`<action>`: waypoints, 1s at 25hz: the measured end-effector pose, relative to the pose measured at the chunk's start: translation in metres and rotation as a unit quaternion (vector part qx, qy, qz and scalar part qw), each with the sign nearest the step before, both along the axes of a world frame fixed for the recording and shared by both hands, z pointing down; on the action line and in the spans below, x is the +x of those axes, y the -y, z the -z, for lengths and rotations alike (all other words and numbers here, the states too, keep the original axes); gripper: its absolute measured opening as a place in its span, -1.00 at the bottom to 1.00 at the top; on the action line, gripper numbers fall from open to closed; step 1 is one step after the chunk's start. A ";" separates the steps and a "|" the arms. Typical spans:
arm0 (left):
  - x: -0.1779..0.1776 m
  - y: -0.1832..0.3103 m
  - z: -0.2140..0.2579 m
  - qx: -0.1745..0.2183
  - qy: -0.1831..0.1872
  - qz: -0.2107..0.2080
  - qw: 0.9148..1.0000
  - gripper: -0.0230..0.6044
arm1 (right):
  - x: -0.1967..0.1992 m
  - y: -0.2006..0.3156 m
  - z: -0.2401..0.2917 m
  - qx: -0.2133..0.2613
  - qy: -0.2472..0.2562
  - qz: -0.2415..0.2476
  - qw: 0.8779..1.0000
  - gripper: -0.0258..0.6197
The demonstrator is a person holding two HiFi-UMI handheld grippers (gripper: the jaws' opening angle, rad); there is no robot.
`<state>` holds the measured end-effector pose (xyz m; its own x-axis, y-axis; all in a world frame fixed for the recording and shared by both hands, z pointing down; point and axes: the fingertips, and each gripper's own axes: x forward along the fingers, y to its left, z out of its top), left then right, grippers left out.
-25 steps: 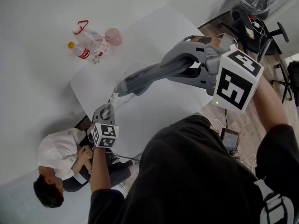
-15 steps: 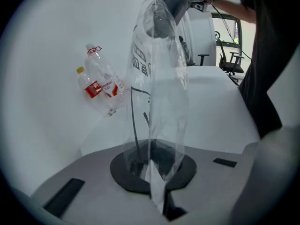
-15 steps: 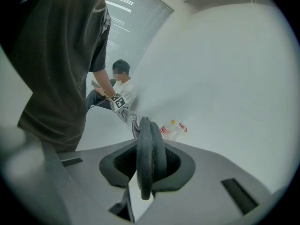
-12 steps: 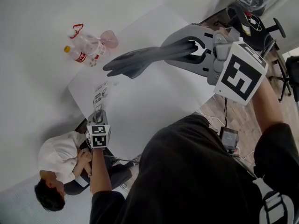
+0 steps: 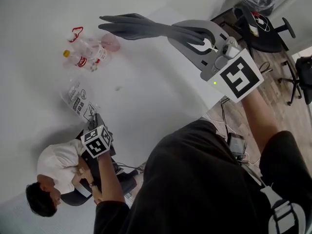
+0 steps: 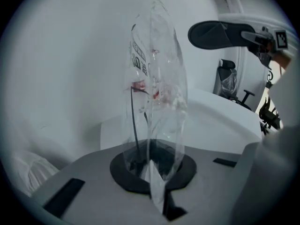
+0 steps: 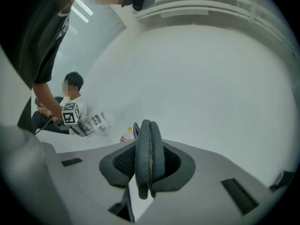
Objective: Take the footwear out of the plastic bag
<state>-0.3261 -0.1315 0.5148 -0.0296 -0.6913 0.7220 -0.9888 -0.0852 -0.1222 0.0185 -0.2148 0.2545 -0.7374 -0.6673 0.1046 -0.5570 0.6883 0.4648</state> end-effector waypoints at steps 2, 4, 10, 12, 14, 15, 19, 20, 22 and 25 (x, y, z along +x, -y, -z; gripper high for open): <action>0.012 0.003 0.006 0.013 -0.019 0.012 1.000 -0.85 | 0.001 0.001 -0.016 -0.019 0.012 -0.010 1.000 -0.67; 0.026 0.003 0.006 0.018 -0.033 0.014 0.999 -0.85 | 0.000 -0.002 -0.037 -0.042 0.017 -0.019 0.999 -0.67; 0.072 -0.010 -0.024 -0.006 -0.068 0.004 0.998 -0.85 | 0.017 -0.011 -0.094 -0.113 0.055 -0.071 0.990 -0.67; 0.085 -0.015 -0.031 -0.018 -0.075 -0.008 0.997 -0.85 | 0.021 -0.011 -0.103 -0.127 0.055 -0.080 0.987 -0.67; 0.093 -0.019 -0.038 -0.028 -0.079 -0.018 0.996 -0.85 | 0.023 -0.010 -0.108 -0.133 0.056 -0.083 0.986 -0.67; 0.096 -0.020 -0.041 -0.031 -0.080 -0.020 0.996 -0.85 | 0.023 -0.010 -0.109 -0.135 0.054 -0.084 0.986 -0.67; 0.103 -0.025 -0.047 -0.039 -0.085 -0.026 0.995 -0.85 | 0.026 -0.012 -0.115 -0.141 0.053 -0.085 0.985 -0.67; 0.104 -0.026 -0.048 -0.039 -0.084 -0.028 0.995 -0.85 | 0.026 -0.012 -0.116 -0.141 0.053 -0.085 0.985 -0.67; 0.105 -0.026 -0.047 -0.040 -0.083 -0.031 0.995 -0.85 | 0.025 -0.012 -0.117 -0.142 0.051 -0.082 0.985 -0.67; 0.108 -0.026 -0.045 -0.039 -0.082 -0.036 0.995 -0.85 | 0.025 -0.013 -0.116 -0.142 0.052 -0.078 0.985 -0.67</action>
